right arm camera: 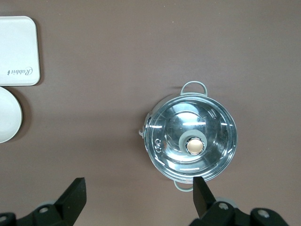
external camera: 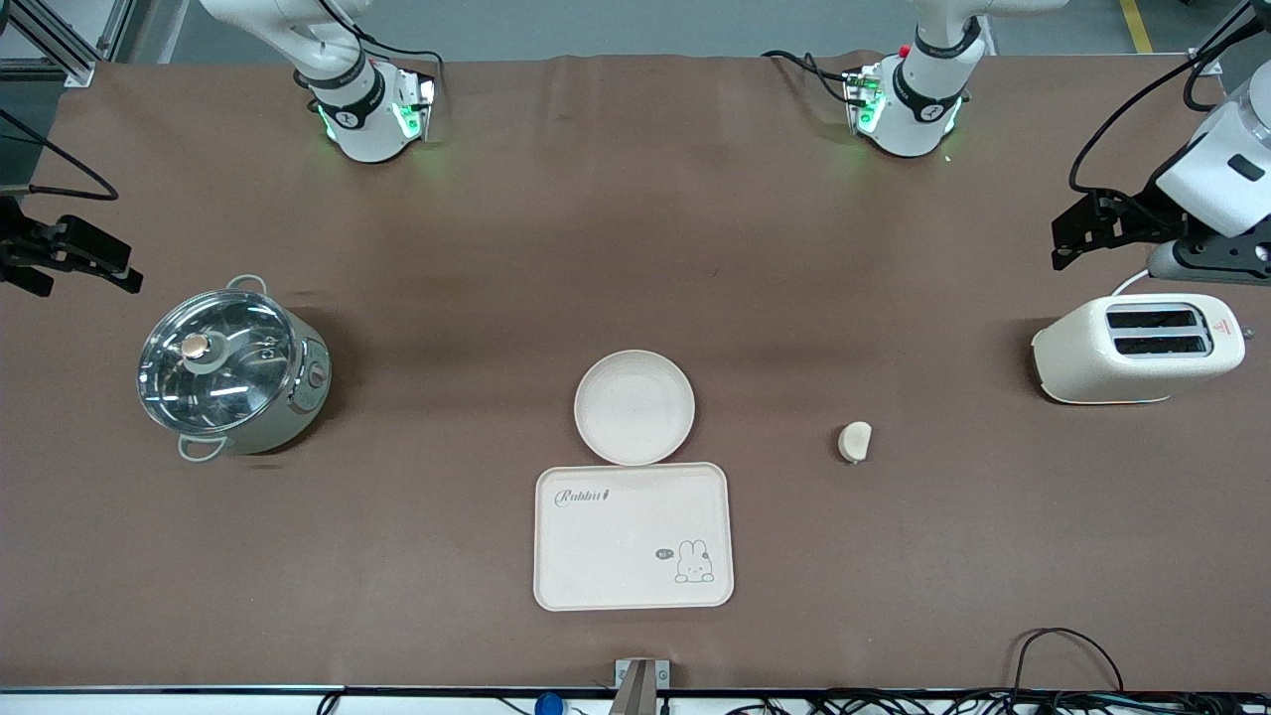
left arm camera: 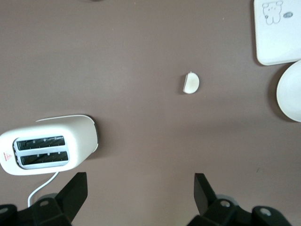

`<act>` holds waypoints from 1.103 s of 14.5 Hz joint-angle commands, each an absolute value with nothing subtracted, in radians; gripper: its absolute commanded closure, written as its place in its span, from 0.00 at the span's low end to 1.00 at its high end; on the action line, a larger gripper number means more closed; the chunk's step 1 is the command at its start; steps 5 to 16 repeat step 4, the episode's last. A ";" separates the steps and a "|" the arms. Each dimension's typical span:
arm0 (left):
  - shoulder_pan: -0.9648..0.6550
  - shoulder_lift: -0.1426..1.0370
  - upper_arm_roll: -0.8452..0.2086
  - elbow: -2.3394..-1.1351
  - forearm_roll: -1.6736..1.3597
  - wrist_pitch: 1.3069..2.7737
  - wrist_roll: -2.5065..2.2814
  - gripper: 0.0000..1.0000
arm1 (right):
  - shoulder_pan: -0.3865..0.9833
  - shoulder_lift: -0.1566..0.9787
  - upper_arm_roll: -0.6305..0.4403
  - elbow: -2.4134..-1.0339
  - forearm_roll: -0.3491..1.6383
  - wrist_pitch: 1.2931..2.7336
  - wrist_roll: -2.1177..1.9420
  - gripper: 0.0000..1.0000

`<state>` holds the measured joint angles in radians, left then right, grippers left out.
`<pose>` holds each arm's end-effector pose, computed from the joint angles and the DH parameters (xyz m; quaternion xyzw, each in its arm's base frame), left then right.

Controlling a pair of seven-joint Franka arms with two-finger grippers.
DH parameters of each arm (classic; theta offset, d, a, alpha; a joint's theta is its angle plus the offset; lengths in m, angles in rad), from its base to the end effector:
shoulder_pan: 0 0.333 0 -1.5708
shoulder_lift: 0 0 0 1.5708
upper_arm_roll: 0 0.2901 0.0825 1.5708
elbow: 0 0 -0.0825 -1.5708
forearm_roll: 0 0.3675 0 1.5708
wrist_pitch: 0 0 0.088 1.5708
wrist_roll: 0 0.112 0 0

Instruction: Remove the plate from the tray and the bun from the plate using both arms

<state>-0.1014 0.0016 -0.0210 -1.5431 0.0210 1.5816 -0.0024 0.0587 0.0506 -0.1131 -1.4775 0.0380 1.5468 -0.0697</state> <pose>0.5365 -0.0636 0.6064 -0.9980 0.0599 -0.0191 0.0093 0.5502 -0.0240 0.6066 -0.9998 -0.0084 -0.0105 0.0155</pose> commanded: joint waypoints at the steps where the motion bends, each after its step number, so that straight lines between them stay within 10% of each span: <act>1: -0.110 0.037 -0.017 -1.451 0.017 1.575 -0.009 0.00 | 0.055 0.038 -0.112 -1.482 0.035 1.548 -0.077 0.00; 16: -0.106 0.037 -0.017 -1.451 0.020 1.575 -0.009 0.00 | 0.055 0.040 -0.112 -1.482 0.037 1.548 -0.077 0.00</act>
